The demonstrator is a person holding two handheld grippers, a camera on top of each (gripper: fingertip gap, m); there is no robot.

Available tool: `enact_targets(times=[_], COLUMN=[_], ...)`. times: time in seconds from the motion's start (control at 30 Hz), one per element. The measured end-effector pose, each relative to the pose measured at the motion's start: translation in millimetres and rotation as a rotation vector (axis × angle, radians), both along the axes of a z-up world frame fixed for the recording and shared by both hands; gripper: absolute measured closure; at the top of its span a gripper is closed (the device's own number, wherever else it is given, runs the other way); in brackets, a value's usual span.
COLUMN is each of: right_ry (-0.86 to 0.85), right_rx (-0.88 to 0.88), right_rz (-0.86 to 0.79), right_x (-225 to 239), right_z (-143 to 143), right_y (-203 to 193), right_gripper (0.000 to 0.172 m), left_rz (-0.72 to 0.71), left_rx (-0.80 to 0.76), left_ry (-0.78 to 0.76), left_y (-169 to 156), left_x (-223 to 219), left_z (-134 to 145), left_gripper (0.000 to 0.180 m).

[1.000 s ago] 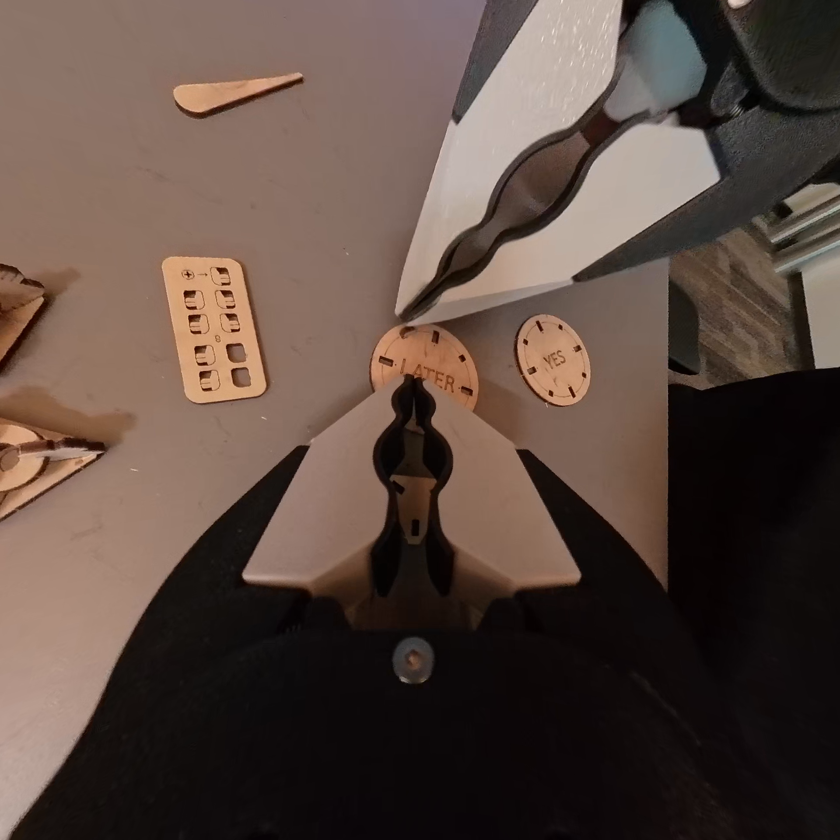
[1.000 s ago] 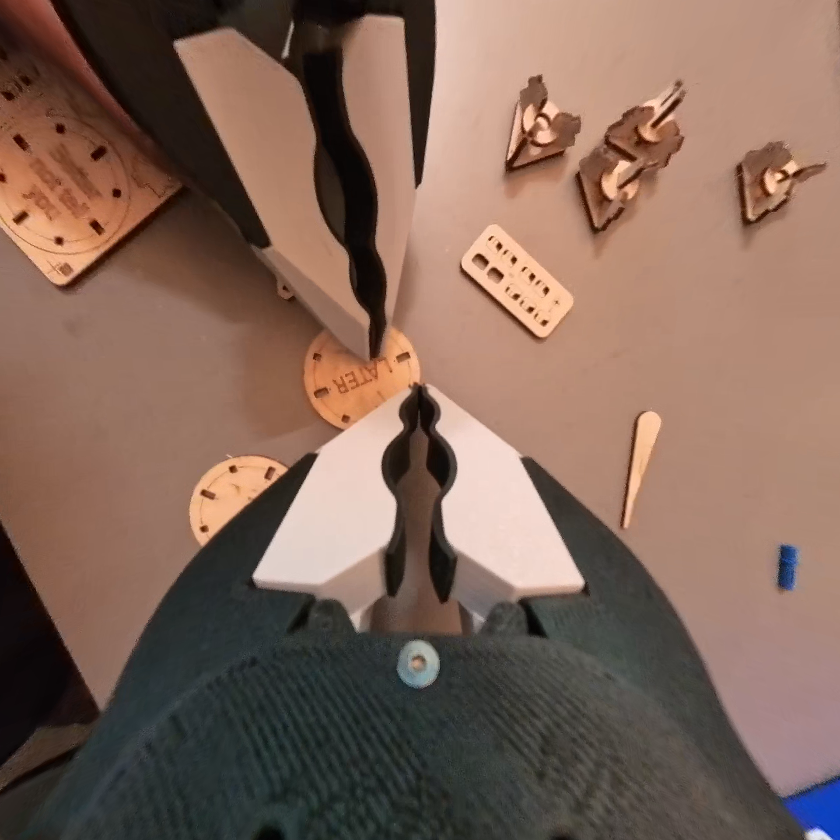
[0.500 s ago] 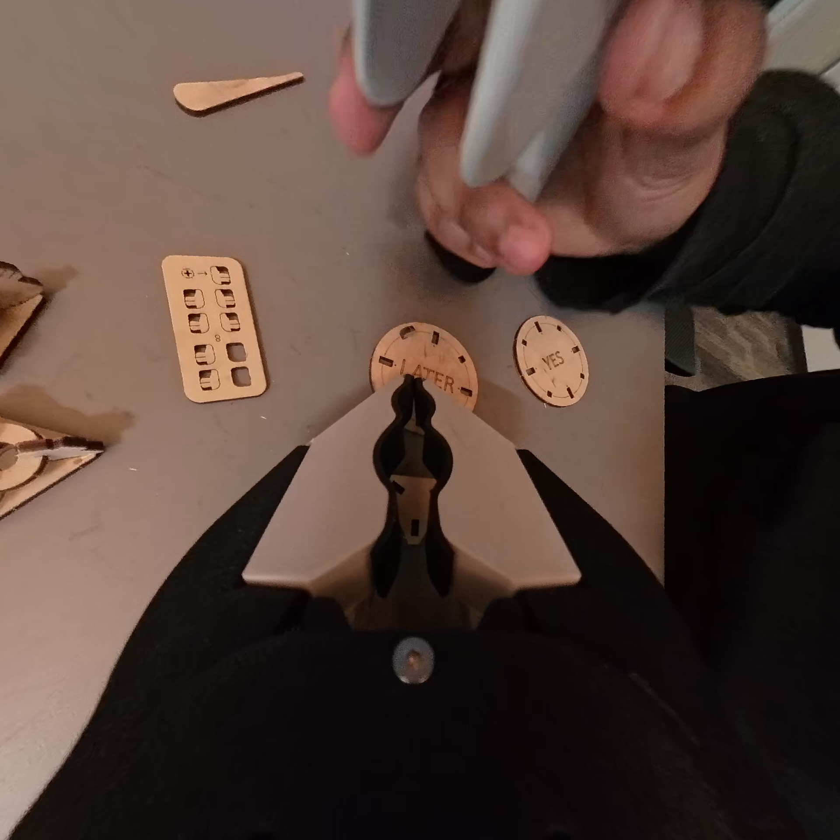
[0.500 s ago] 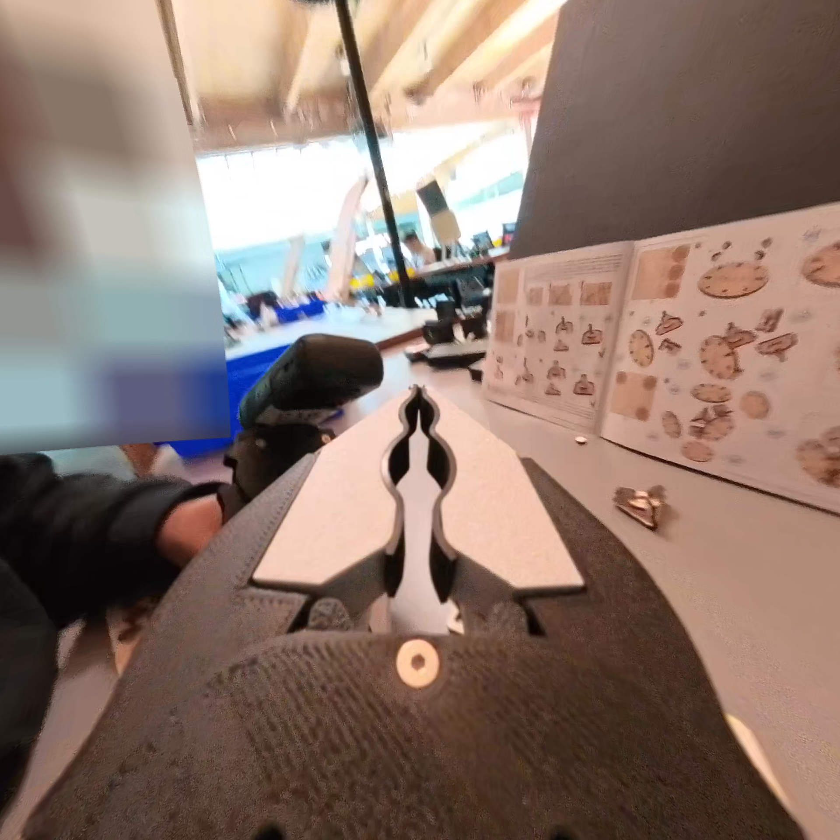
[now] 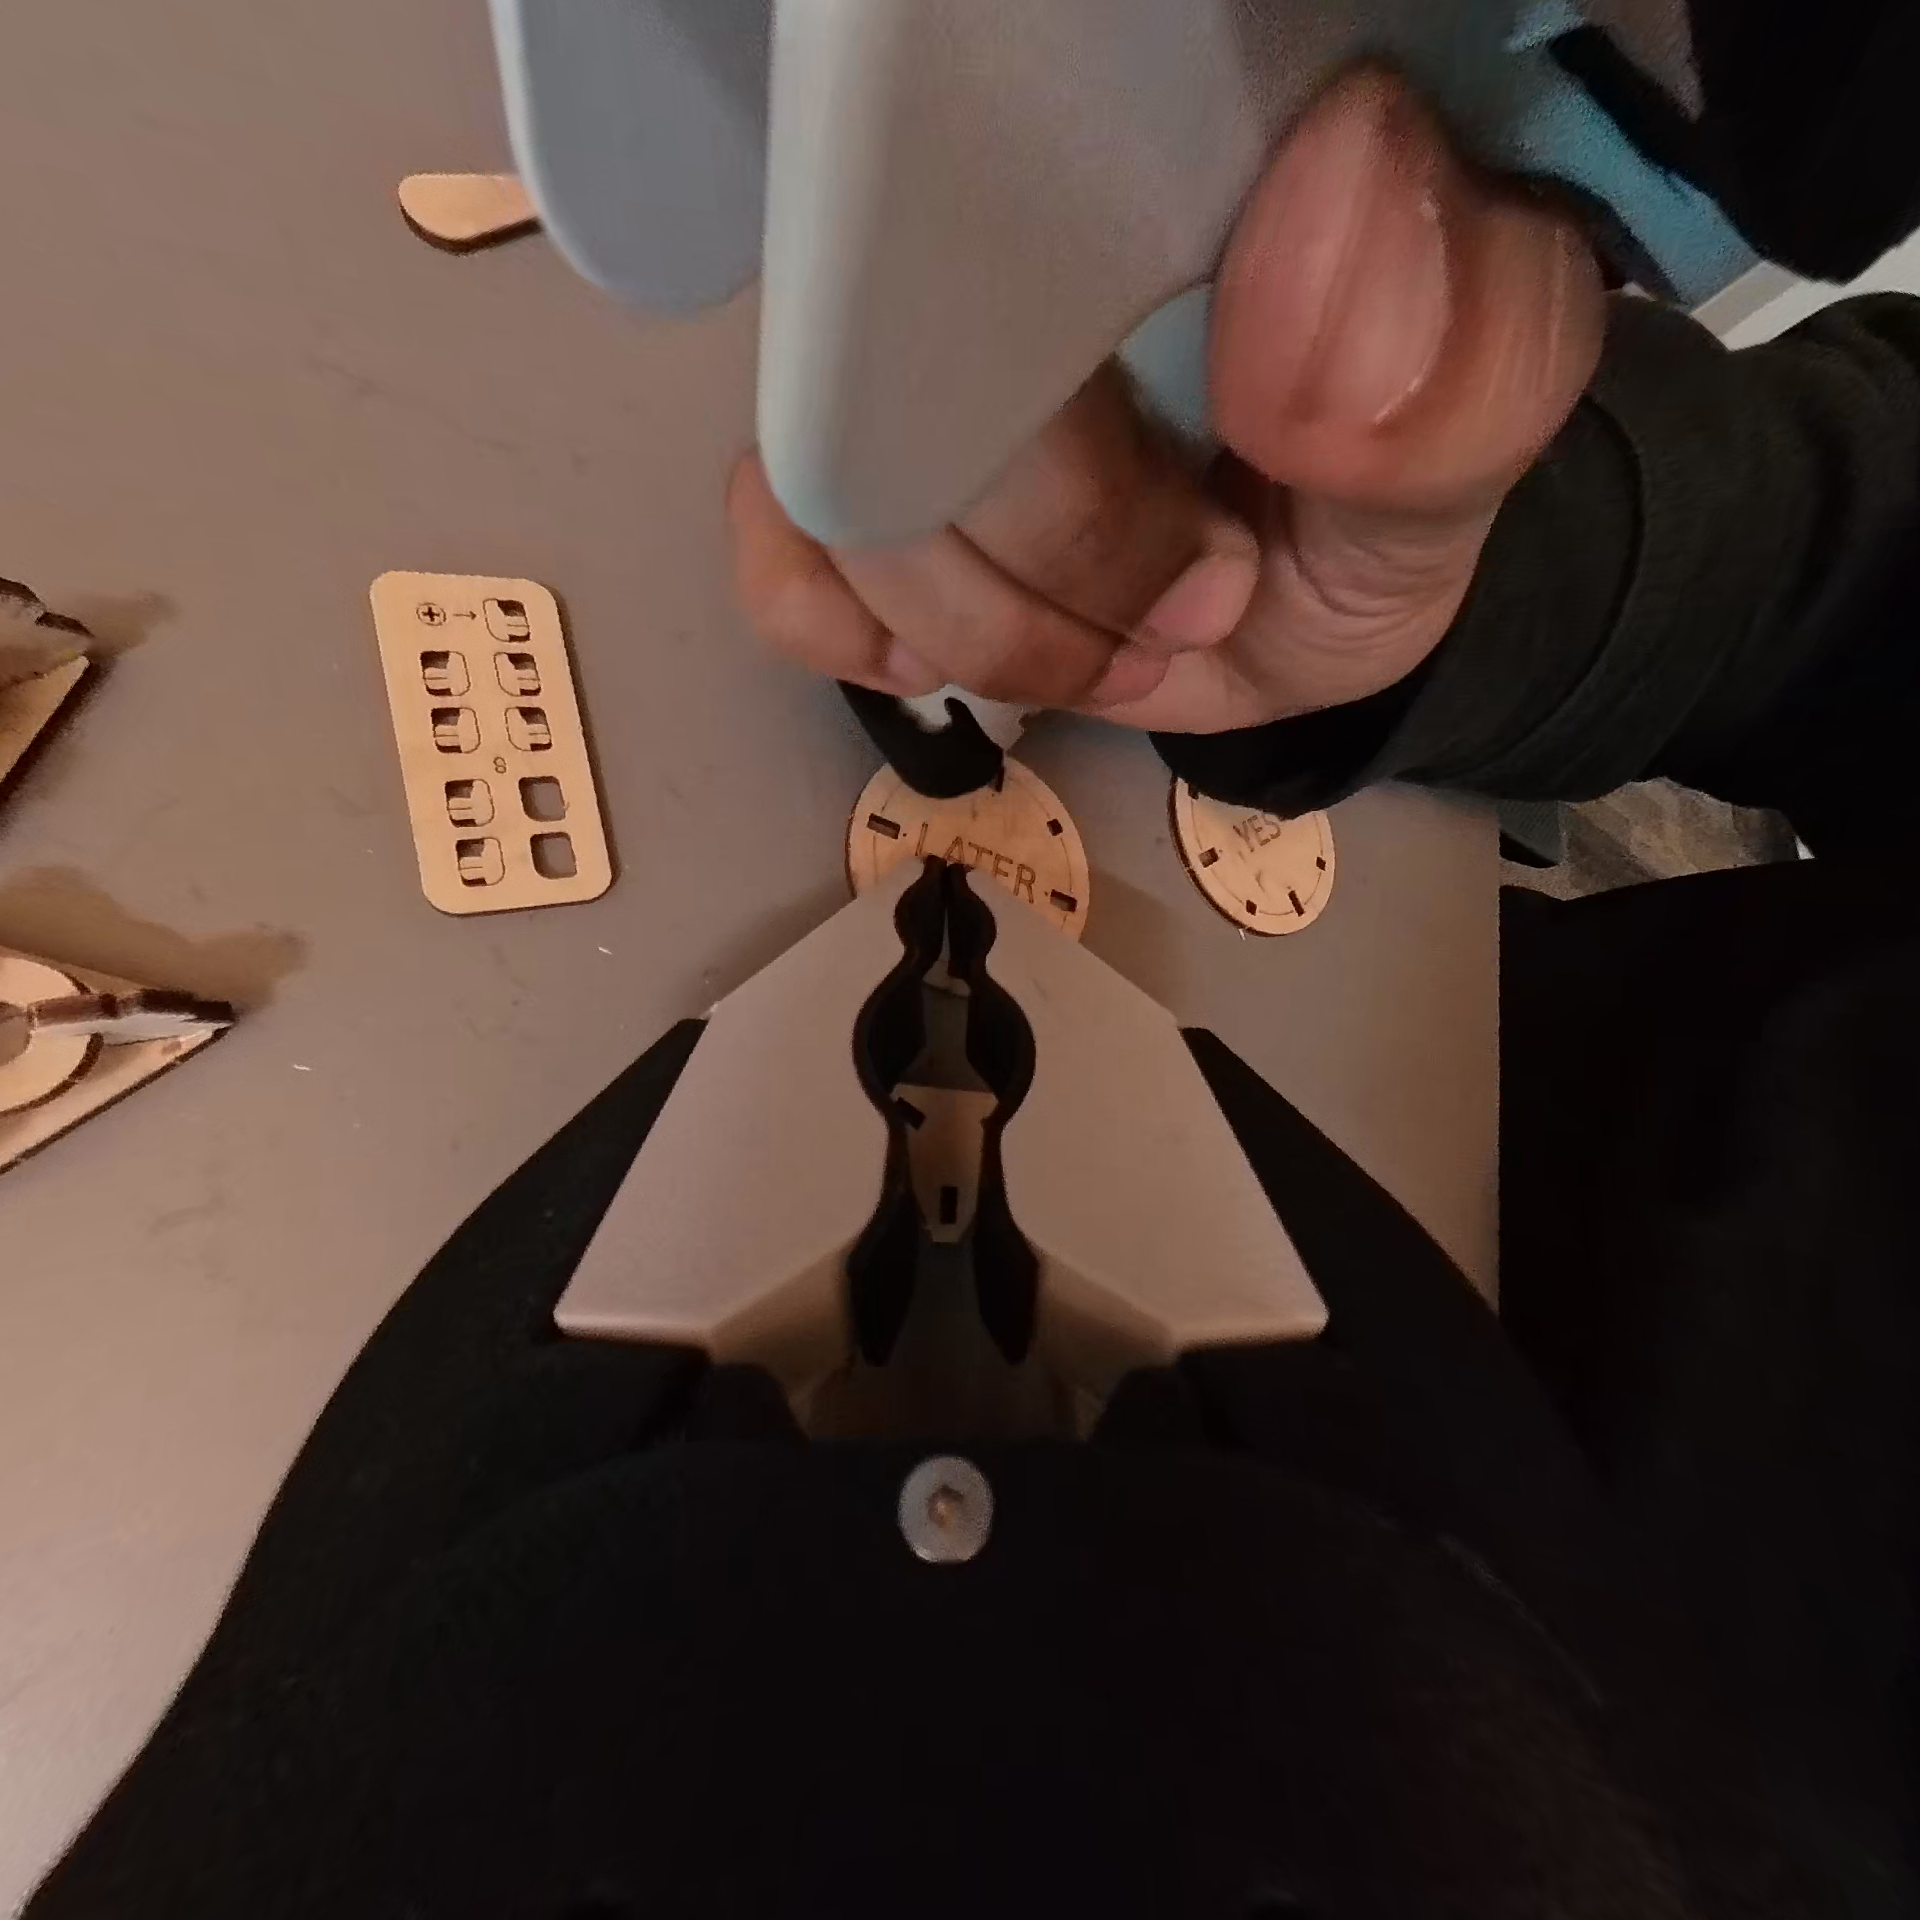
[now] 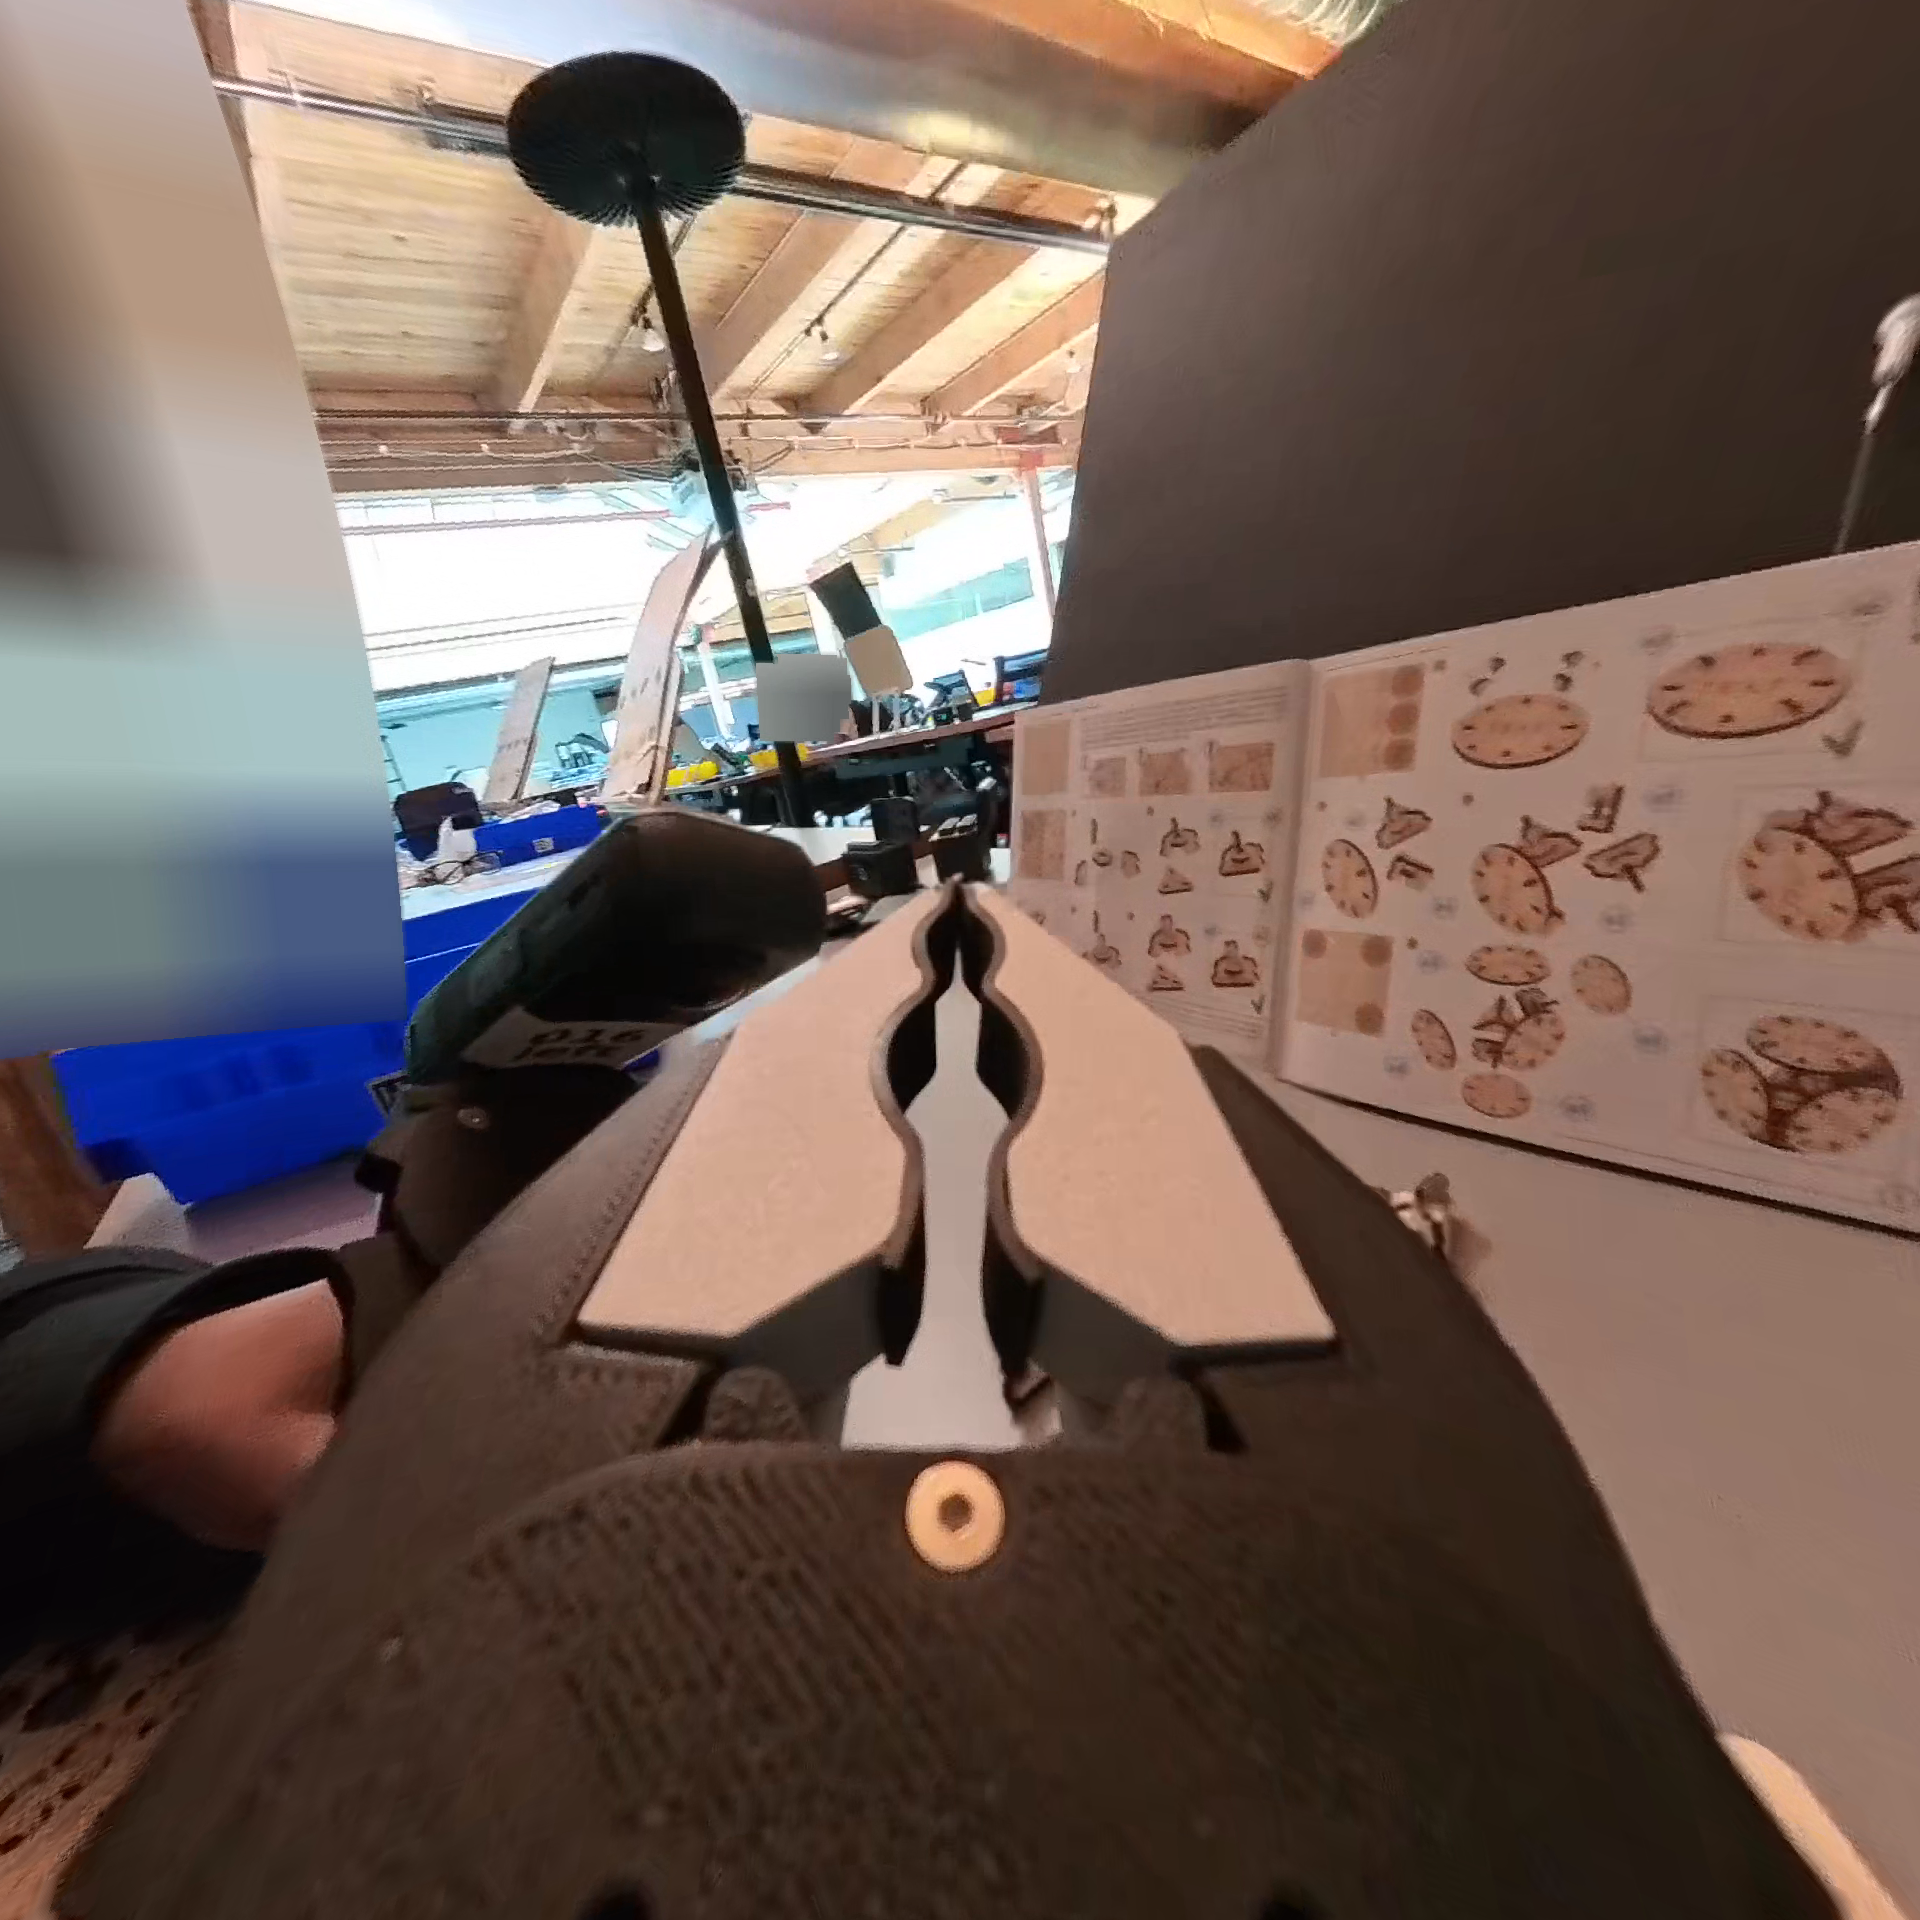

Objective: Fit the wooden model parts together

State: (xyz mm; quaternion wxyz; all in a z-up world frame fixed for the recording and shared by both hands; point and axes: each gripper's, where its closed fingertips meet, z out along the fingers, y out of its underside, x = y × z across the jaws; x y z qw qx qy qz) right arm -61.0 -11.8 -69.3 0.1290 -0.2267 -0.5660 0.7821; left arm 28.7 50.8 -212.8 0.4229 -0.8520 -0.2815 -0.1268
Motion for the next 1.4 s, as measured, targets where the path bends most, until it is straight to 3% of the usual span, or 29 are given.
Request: enact_targets(times=[0.13,0.23,0.4,0.5,0.7,0.8,0.97,1.07,1.23,1.33,1.4], right_ry=[0.064,0.045,0.12,0.049,0.051,-0.001,0.059,-0.008,0.064,-0.021,0.029], right_rx=[-0.012,0.106,0.045,0.121,0.056,0.103,0.061,0.115,0.066,0.118,0.132], right_rz=[-0.065,-0.116,-0.144,-0.12,-0.151,-0.12,-0.165,-0.115,-0.161,-0.104,-0.124], right_x=[2.1,-5.6,-1.0,-1.4,-7.1,-8.2,-9.5,-8.4,-9.8,-7.0,-6.4], right_z=[10.6,-10.8,21.0,-12.0,9.2,-13.5,13.5,-15.2,14.2,-17.5,-10.9], right_y=[5.8,-0.9,10.0,-5.2,5.3,-5.0,5.2,-7.3,1.6,-10.0,-10.4], right_gripper=[0.172,0.172,0.172,0.172,0.172,0.172,0.172,0.172,0.172,0.172,0.172], left_rz=[0.0,0.002,0.004,0.003,0.004,0.004,0.004,0.004,0.005,0.005,0.006], left_rx=[-0.003,-0.003,-0.003,-0.008,-0.006,-0.009,-0.007,-0.01,-0.006,-0.01,-0.009], left_ry=[0.007,0.007,0.007,0.015,0.011,0.017,0.012,0.018,0.01,0.018,0.016], left_y=[0.0,-0.1,-0.3,-0.1,-0.1,-0.1,-0.1,-0.2,-0.1,-0.2,-0.1], left_x=[-0.1,-0.4,-0.7,-0.5,-0.6,-0.6,-0.6,-0.6,-0.7,-0.6,-0.7], left_z=[-0.1,-0.1,-0.2,-0.4,-0.5,-0.6,-0.5,-0.7,-0.5,-0.8,-0.6], left_gripper=[0.18,0.18,0.18,0.18,0.18,0.18,0.18,0.18,0.18,0.18,0.18])
